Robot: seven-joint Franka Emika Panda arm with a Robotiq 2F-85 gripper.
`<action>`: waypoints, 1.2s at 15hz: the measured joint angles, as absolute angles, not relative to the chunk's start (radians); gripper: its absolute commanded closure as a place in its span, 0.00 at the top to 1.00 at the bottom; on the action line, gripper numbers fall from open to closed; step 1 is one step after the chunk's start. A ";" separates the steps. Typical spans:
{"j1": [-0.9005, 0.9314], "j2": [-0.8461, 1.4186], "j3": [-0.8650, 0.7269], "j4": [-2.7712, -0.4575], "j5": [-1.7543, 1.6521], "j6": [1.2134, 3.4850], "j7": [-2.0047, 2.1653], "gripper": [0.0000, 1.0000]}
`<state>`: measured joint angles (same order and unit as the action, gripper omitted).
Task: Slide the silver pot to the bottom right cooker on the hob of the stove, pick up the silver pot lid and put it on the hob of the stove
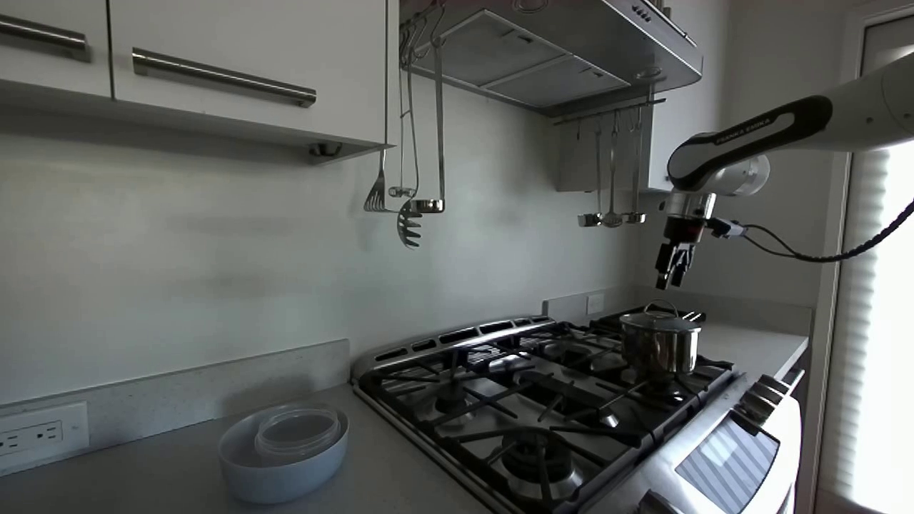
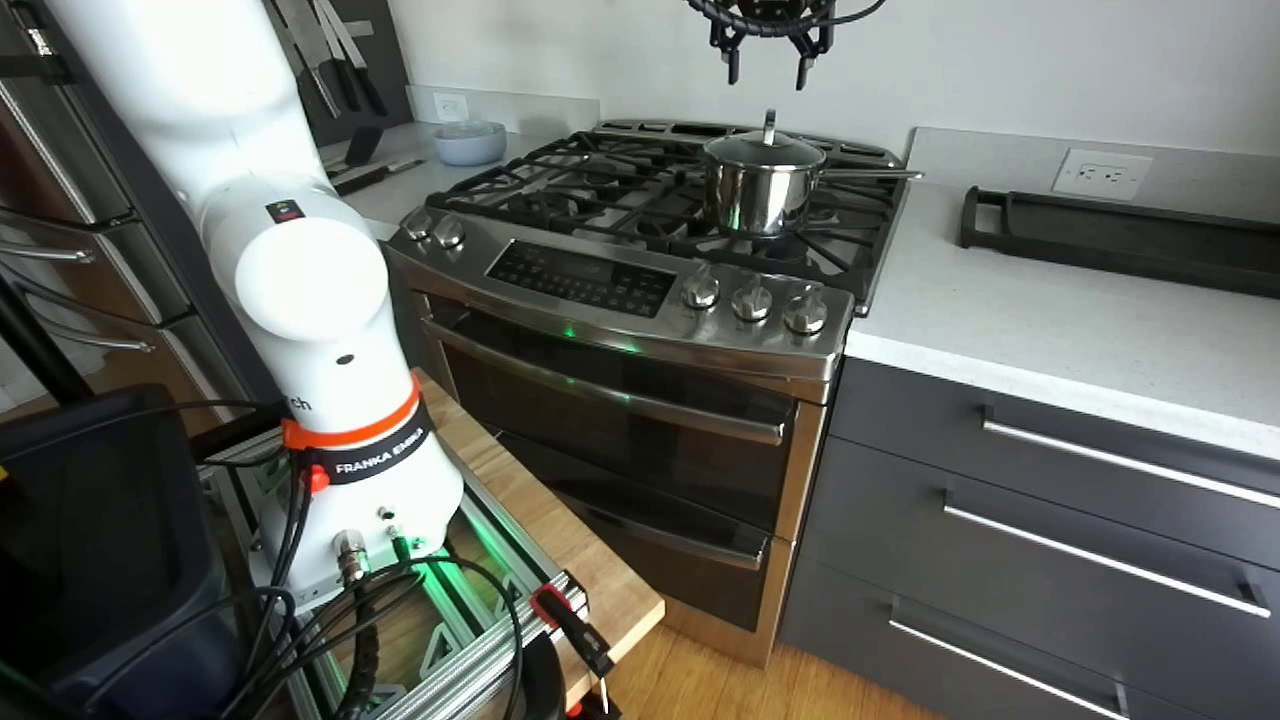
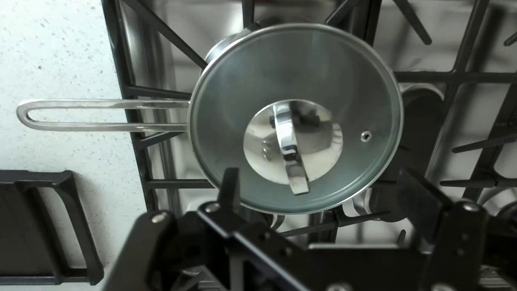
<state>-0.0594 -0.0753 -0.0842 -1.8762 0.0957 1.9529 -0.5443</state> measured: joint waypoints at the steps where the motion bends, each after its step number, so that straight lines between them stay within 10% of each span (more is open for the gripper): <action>1: -0.059 -0.073 -0.084 -1.883 0.096 1.966 -0.551 1.00; 5: -0.059 -0.058 -0.082 -1.908 0.098 2.025 -0.552 0.98; 18: -0.055 -0.020 -0.071 -1.923 0.102 2.074 -0.552 0.00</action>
